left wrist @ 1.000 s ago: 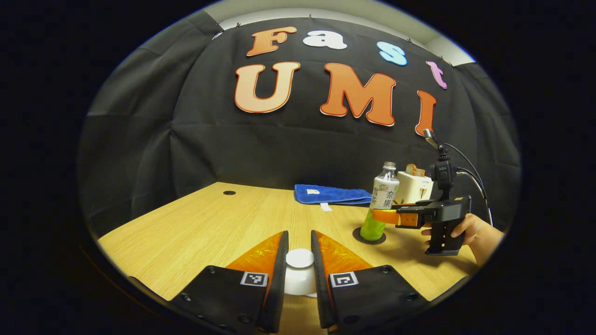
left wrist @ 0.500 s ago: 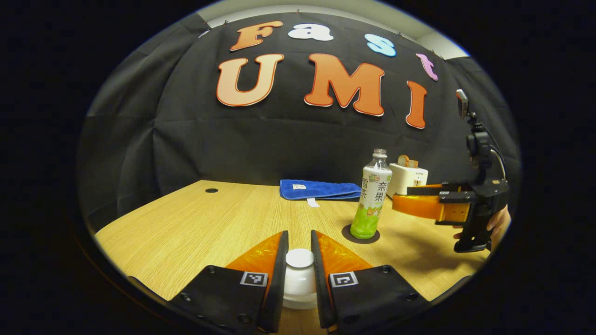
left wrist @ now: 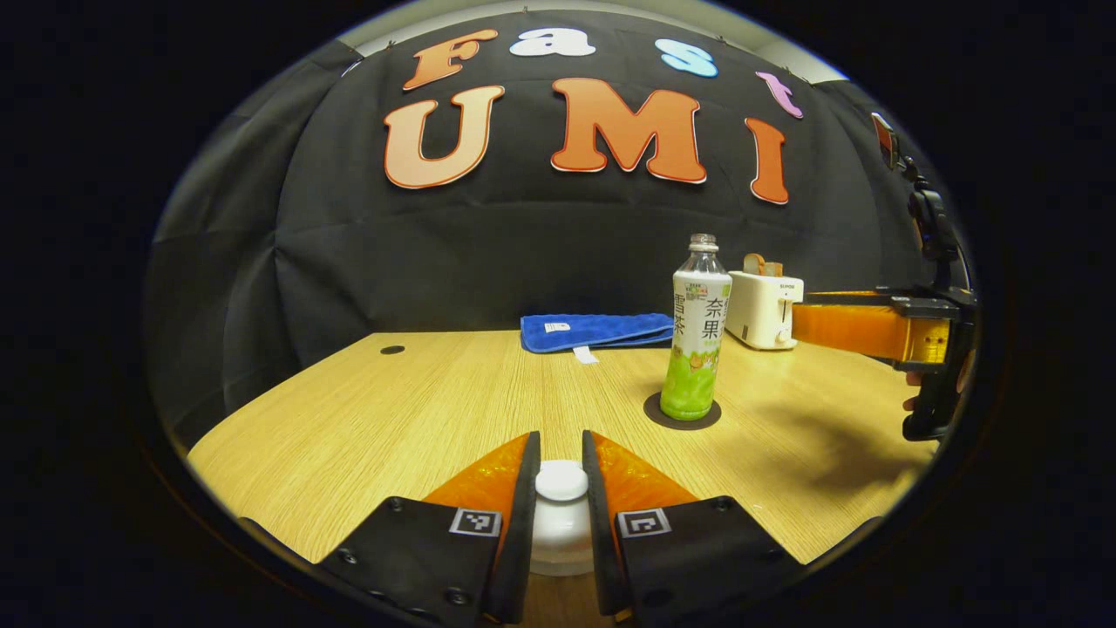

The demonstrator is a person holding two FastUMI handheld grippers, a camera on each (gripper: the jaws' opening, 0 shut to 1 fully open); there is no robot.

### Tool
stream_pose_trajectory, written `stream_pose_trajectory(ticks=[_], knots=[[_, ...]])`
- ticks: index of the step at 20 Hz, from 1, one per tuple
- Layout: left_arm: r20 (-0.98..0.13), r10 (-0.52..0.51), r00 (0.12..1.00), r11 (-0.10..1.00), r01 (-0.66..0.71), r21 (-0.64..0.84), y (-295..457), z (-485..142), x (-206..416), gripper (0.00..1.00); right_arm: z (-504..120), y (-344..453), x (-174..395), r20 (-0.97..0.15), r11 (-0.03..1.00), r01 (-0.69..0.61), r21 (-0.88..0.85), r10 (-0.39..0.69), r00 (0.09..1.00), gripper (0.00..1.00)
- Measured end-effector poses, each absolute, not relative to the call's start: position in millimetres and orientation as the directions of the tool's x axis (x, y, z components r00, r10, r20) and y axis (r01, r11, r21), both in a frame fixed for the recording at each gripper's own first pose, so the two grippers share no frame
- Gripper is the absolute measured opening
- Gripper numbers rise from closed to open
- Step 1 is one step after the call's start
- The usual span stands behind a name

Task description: Open the teacup lid with one hand, grasp the water bottle and pour water into the teacup with the other hand; after pouring, place the water bottle on the coaster and then close the teacup lid.

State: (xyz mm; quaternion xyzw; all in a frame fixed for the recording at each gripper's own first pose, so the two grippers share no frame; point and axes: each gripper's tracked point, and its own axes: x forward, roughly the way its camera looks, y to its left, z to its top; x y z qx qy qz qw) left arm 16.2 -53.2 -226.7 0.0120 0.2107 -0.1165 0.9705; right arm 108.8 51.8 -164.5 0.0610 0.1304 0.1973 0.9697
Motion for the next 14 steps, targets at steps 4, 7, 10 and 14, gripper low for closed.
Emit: stream_pose_trajectory(ticks=[4,7,10,14], knots=[[-0.384,-0.218,0.897,0.973,0.232,-0.011,-50,-215,18,0.41,-158,41,103,-0.210,0.924,-0.342,0.173,0.374,0.903,0.97],[-0.308,-0.205,0.929,0.978,0.203,-0.038,-41,-186,21,0.70,-146,34,98,-0.183,0.931,-0.316,0.182,0.348,0.919,0.98],[-0.228,-0.178,0.957,0.984,0.174,-0.035,-31,-149,22,0.92,-131,21,94,-0.152,0.950,-0.265,0.163,0.289,0.945,0.97],[-0.132,-0.168,0.977,0.986,0.163,-0.046,-26,-98,21,0.91,-116,4,86,-0.127,0.979,-0.171,0.107,0.184,0.975,0.97]])
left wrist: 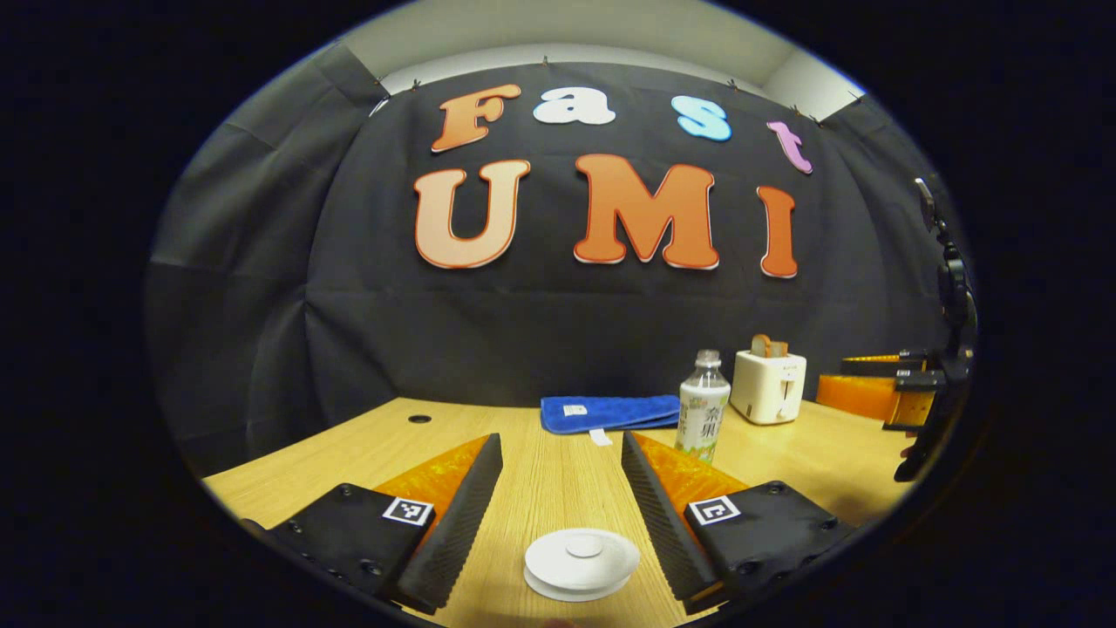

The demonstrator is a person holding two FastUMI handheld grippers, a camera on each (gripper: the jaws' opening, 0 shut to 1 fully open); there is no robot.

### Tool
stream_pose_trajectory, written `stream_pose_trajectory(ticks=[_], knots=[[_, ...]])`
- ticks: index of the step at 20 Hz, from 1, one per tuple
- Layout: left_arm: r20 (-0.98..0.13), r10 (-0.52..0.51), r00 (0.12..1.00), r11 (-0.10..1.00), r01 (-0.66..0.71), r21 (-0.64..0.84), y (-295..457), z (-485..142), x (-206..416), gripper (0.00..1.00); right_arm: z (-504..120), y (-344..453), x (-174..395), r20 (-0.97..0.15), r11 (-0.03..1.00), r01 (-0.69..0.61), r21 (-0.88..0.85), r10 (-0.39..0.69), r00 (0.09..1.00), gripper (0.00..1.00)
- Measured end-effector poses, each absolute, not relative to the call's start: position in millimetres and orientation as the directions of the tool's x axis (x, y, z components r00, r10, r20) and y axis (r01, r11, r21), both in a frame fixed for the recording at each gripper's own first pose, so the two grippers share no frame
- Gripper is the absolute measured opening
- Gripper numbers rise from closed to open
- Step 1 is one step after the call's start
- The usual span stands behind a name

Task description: Open the teacup lid with one hand, grasp the water bottle and pour water into the teacup with the other hand; after pouring, place the water bottle on the coaster and then close the teacup lid.

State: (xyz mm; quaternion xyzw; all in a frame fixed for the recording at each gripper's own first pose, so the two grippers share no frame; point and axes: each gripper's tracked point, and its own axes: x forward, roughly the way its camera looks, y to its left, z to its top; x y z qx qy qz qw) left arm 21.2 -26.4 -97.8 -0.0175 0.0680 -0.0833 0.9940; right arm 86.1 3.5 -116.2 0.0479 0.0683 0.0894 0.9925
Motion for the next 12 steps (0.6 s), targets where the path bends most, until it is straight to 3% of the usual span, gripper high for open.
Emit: stream_pose_trajectory(ticks=[5,6,12], knots=[[-0.040,-0.140,0.989,0.989,0.138,-0.051,-22,-43,16,0.93,-88,6,69,-0.066,0.990,-0.136,0.038,0.138,0.988,0.97],[-0.029,-0.137,0.990,0.989,0.135,-0.057,-22,-35,16,0.89,-82,5,66,-0.052,0.992,-0.123,0.029,0.124,0.991,0.97],[-0.002,-0.148,0.989,0.987,0.147,-0.071,-28,-11,7,0.91,-48,24,48,-0.006,0.993,-0.117,-0.013,0.117,0.993,0.98]])
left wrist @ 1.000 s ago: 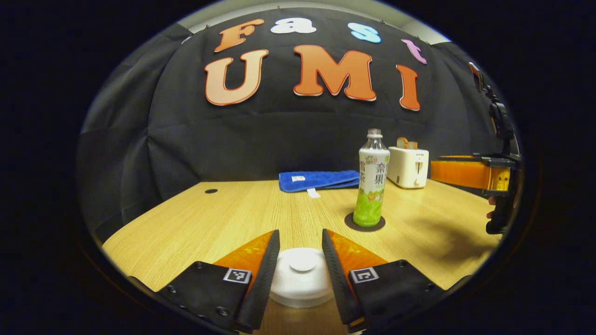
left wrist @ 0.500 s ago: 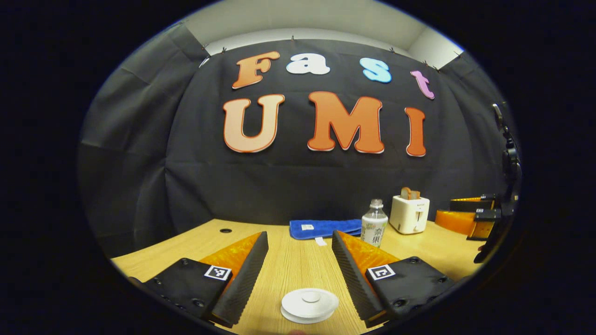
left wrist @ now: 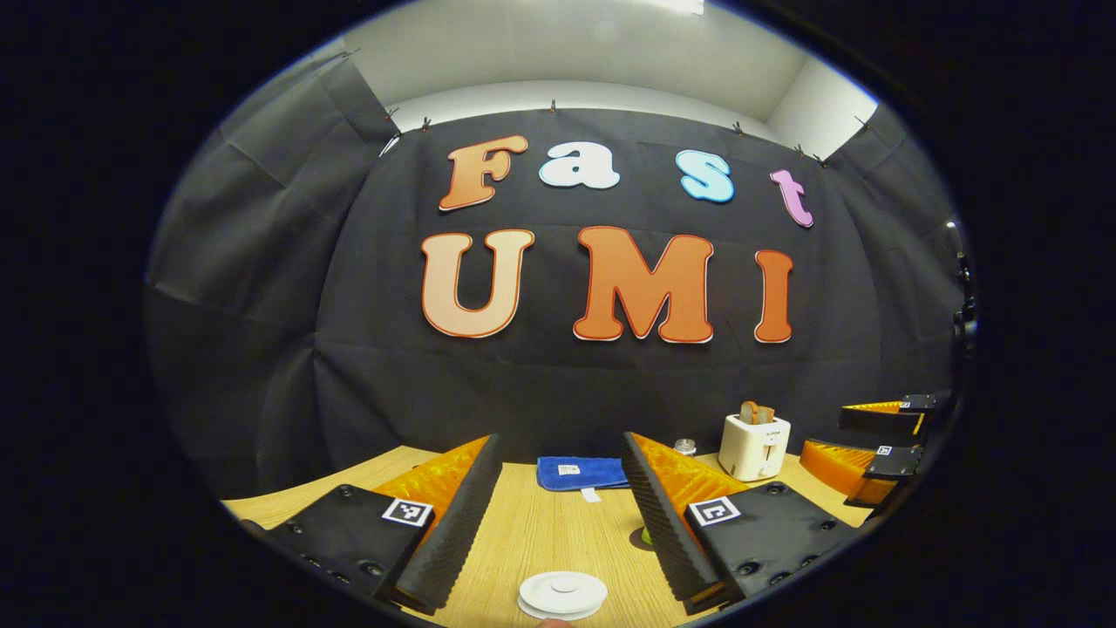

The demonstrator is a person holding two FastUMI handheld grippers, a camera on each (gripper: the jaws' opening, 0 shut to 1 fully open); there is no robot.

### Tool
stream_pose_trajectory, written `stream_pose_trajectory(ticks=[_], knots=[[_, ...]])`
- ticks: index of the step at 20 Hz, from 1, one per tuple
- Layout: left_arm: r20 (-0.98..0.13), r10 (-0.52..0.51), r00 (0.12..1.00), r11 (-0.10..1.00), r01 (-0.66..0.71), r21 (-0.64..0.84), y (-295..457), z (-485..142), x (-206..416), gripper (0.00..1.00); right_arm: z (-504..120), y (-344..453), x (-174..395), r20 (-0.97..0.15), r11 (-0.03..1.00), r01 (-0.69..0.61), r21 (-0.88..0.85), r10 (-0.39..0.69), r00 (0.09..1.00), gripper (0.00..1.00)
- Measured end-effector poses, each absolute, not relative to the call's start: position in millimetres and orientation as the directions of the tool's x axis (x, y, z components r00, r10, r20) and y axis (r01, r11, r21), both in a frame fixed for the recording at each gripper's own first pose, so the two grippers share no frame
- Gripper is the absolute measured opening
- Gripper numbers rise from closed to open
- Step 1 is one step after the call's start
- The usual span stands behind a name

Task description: Open the teacup lid with one hand, grasp the water bottle and pour water into the teacup with the other hand; after pouring, place the water bottle on the coaster and then close the teacup lid.

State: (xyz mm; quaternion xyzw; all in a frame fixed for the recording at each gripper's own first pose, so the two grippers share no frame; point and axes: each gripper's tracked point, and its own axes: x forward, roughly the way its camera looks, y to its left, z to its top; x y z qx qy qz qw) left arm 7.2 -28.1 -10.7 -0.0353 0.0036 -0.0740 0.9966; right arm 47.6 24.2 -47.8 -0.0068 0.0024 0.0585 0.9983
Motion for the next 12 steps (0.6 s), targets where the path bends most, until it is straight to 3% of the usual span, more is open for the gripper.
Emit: stream_pose_trajectory(ticks=[12], knots=[[-0.035,-0.174,0.984,0.980,0.169,-0.105,-37,-21,9,0.89,-42,22,43,-0.037,0.998,-0.068,-0.009,0.068,0.997,0.99]])
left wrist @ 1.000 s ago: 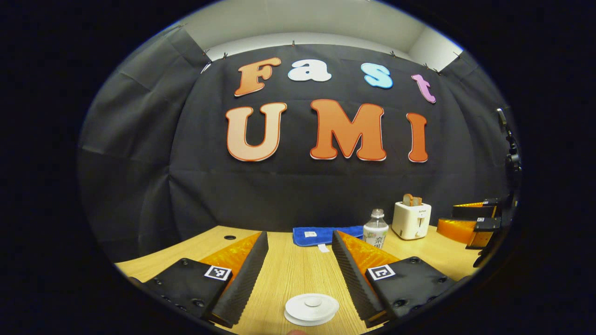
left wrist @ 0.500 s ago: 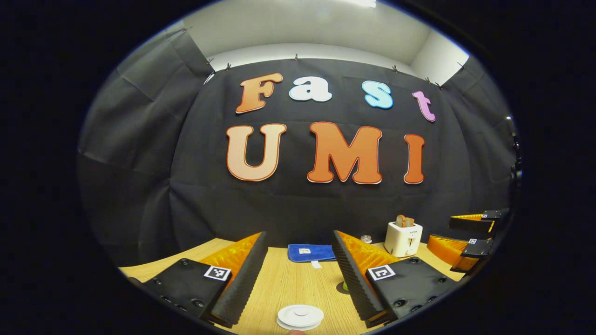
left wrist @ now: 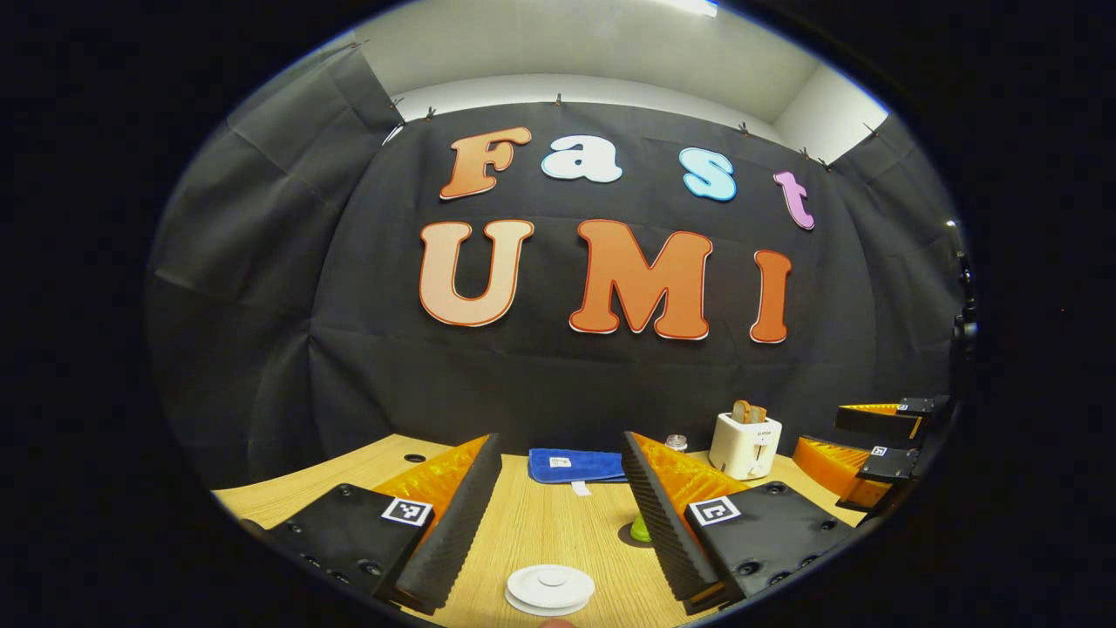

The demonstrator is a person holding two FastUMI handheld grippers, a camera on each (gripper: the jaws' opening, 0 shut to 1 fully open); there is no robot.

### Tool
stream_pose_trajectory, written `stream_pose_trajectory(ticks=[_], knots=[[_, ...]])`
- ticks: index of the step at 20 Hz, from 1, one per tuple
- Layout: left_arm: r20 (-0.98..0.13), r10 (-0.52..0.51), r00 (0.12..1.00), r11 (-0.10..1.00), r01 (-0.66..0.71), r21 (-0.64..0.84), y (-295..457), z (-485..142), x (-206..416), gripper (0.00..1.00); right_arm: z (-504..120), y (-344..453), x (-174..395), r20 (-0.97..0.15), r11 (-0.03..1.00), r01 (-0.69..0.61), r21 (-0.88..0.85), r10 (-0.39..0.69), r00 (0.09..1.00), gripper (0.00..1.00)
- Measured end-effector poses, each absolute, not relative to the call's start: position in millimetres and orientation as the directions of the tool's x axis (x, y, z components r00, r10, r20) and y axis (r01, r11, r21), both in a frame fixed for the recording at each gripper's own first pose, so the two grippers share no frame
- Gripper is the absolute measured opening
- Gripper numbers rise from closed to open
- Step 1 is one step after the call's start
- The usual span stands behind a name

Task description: Open the teacup lid with one hand, grasp the water bottle and pour water into the teacup with the other hand; after pouring, place the water bottle on the coaster and then close the teacup lid.

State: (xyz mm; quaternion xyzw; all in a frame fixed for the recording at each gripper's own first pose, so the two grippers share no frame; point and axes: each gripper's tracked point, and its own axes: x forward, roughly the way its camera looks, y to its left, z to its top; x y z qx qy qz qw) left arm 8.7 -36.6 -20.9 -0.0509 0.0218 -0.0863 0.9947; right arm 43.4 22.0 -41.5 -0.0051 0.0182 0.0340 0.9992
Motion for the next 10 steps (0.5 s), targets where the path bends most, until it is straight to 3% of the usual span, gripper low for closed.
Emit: stream_pose_trajectory(ticks=[10], knots=[[-0.039,-0.186,0.982,0.978,0.182,-0.099,-42.8,-25.5,10.1,0.92,-43.2,18.3,44.1,-0.059,0.999,-0.053,0.004,0.053,0.997,0.99]])
